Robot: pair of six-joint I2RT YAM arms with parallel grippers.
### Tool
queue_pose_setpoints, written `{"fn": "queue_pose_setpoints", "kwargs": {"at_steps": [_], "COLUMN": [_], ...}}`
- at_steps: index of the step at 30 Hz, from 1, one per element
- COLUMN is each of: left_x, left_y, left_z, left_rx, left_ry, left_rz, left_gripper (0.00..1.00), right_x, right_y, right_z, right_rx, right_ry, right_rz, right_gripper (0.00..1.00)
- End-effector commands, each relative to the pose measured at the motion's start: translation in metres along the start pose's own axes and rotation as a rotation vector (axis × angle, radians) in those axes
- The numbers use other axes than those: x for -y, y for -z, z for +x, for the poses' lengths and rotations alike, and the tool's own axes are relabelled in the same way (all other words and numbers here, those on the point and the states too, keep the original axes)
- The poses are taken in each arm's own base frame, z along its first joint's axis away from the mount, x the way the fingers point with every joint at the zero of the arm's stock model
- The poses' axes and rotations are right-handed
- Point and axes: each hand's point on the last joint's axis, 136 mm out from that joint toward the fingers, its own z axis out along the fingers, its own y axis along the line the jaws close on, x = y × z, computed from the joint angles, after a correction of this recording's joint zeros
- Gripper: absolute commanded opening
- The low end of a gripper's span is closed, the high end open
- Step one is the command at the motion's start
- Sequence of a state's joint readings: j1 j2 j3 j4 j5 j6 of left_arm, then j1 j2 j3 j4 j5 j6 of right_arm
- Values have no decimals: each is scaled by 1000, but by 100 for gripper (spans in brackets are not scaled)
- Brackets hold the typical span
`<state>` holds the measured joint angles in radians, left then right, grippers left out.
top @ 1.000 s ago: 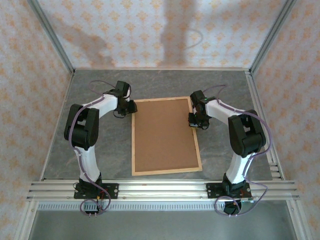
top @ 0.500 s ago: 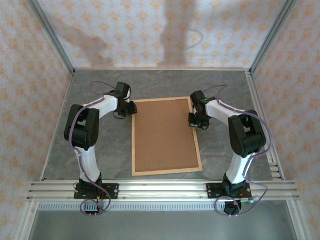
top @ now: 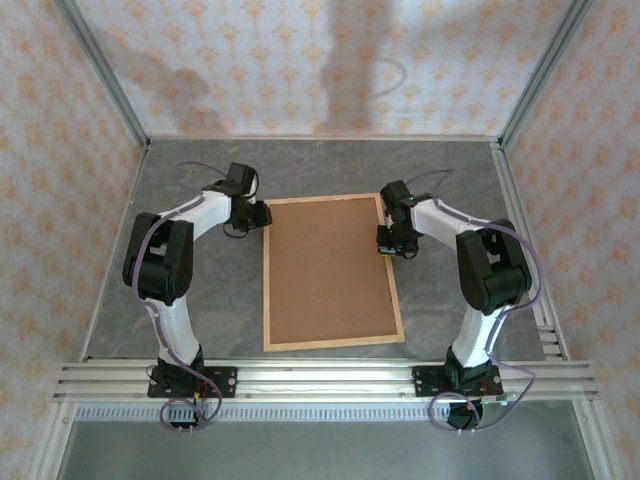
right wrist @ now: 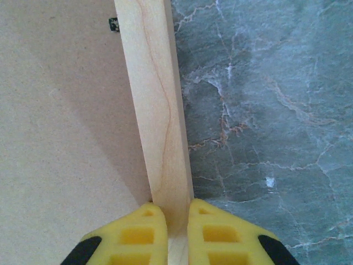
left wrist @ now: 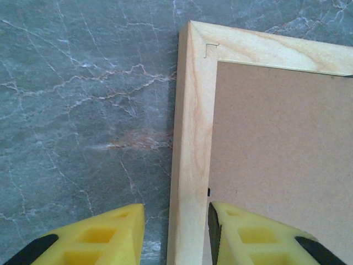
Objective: Put the photo into the frame
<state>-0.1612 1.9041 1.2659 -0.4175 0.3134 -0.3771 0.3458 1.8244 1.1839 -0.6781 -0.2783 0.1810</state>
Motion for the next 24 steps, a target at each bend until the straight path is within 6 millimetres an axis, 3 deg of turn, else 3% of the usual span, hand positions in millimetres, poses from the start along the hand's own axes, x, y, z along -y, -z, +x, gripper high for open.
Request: {"fn": "queue_pose_setpoints", "kwargs": {"at_steps": [1, 5, 17, 24], "left_x": [-5, -11, -4, -1], "left_y": [1, -16, -36, -48], "left_z": [-4, 2, 13, 31], "left_rx": [16, -22, -75, -127], "left_ry": [13, 12, -13, -55], "left_rz": [-21, -40, -21, -58], "left_gripper": [36, 32, 31, 32], "right_x": [13, 14, 14, 13], "right_y": [-20, -19, -21, -21], "right_z": [7, 7, 7, 8], "right_rx": [-41, -41, -44, -47], "right_ry": [-8, -7, -9, -8], "right_rz": [62, 63, 63, 58], "right_gripper": [11, 11, 11, 11]}}
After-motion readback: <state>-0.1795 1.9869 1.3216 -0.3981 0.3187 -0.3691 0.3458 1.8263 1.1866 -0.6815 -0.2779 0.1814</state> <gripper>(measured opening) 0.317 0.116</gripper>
